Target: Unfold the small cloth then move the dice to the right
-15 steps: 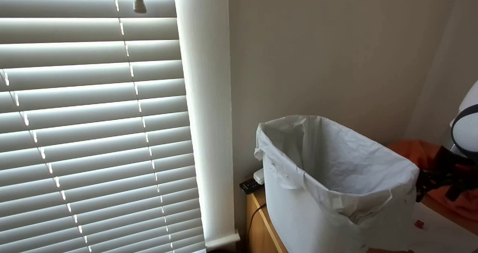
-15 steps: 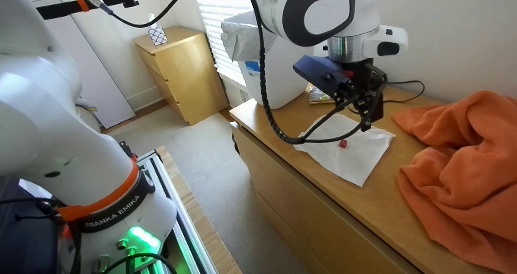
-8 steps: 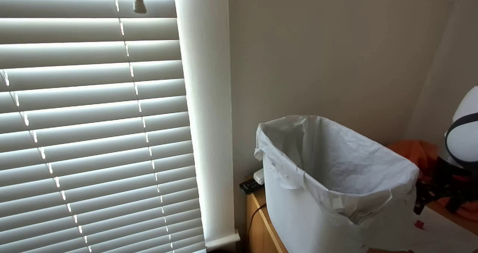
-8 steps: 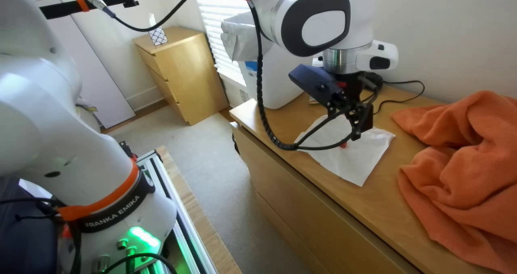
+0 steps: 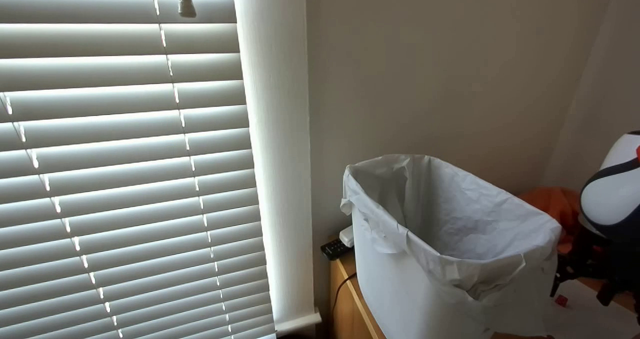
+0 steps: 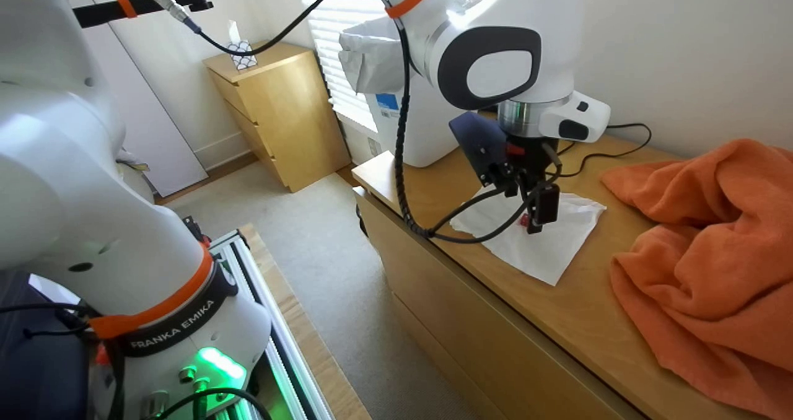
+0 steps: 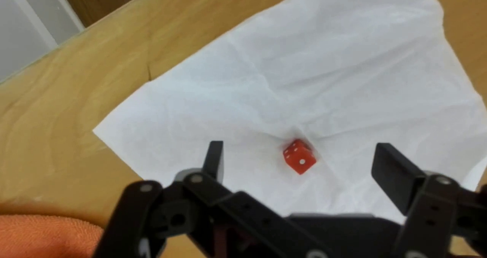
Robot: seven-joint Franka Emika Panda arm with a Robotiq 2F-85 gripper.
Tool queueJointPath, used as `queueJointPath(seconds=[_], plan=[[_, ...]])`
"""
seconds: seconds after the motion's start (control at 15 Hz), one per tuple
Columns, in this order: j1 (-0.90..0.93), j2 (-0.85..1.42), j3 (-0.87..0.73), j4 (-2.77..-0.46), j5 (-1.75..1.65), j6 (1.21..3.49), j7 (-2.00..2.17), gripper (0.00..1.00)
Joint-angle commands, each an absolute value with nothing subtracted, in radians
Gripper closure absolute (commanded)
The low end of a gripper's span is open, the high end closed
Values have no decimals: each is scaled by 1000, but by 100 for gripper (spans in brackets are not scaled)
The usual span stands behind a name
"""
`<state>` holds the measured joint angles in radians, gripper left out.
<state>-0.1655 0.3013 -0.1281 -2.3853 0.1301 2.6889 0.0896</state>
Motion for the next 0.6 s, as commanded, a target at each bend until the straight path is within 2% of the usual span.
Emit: queueJointPath(seconds=[0.0,0.07,0.2,0.47,0.53], plan=[[-180,333,-114,-2367,210,2728,109,1],[-181,337,-114,-2363,222,2732,107,20],[-183,343,-113,-2359,239,2735,106,30],[-182,354,-114,-2349,255,2733,106,63],[-184,356,-111,-2347,261,2731,103,38]])
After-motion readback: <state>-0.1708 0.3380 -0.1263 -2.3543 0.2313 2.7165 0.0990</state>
